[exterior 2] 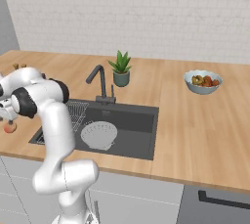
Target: Put the colander in the sink, put the peach in the colander, and turn on the sink faucet and pour water over the colander.
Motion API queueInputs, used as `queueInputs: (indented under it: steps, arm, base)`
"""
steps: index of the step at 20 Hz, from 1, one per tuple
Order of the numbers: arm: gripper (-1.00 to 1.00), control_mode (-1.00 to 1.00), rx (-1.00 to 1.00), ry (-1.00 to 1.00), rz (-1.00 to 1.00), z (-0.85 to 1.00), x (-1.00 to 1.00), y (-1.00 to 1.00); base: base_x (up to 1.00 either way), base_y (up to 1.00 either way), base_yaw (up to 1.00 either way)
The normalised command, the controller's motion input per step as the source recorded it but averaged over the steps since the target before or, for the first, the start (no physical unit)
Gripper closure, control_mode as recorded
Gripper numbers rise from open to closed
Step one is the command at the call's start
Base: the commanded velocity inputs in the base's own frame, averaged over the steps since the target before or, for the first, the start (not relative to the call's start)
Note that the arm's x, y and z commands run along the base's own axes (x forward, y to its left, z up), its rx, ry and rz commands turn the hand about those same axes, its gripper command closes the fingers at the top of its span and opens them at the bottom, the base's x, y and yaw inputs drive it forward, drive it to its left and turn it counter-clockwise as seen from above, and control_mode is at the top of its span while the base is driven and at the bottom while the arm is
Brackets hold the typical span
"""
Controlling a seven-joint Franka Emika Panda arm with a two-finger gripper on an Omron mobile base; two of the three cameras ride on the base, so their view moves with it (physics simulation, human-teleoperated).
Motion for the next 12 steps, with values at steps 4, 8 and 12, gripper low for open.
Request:
queueInputs:
  steps: [4,8,12]
  arm:
    - [-1.0,-1.0,0.0,0.0,0.0,-0.16,-0.07,-0.15]
    - [-1.0,-1.0,0.0,0.0,0.0,-0.21,-0.02,-0.09]
    - [-1.0,-1.0,0.0,0.0,0.0,-0.21,0.01,-0.11]
  base:
    - [0.0,0.0,0.0]
    - [0.0,0.0,0.0]
    - [0.0,0.0,0.0]
